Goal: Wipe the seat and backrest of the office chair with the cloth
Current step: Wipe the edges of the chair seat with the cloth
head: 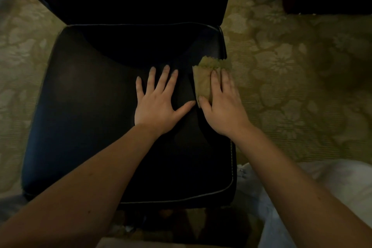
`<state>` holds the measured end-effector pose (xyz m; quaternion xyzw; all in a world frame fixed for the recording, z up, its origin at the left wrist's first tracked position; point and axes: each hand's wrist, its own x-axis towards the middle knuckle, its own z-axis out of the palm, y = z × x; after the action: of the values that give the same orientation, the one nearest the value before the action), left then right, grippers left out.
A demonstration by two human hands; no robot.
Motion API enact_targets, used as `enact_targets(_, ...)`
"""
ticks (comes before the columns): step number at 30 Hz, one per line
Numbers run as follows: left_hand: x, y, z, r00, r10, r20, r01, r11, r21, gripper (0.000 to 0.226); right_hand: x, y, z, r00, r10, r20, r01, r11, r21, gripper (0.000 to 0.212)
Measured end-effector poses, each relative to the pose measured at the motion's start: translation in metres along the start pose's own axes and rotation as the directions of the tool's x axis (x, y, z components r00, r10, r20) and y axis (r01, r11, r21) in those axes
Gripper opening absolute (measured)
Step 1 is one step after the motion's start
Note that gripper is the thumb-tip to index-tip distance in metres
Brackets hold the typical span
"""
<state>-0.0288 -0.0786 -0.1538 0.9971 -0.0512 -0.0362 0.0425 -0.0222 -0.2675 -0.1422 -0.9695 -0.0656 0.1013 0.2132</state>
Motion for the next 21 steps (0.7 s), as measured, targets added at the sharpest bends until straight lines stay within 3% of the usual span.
enact_targets(11,0.002,0.000,-0.004,0.999,-0.005,0.036,0.006,1.000,-0.027,0.102,0.039,-0.007,-0.022,0.990,0.041,0.132,-0.031,0.997,-0.073,0.077)
enact_targets(21,-0.025,0.004,-0.029,0.992,-0.021,0.124,0.013,0.998,0.066,0.097,-0.003,0.002,-0.020,0.985,-0.010,0.170,0.034,0.990,-0.139,0.074)
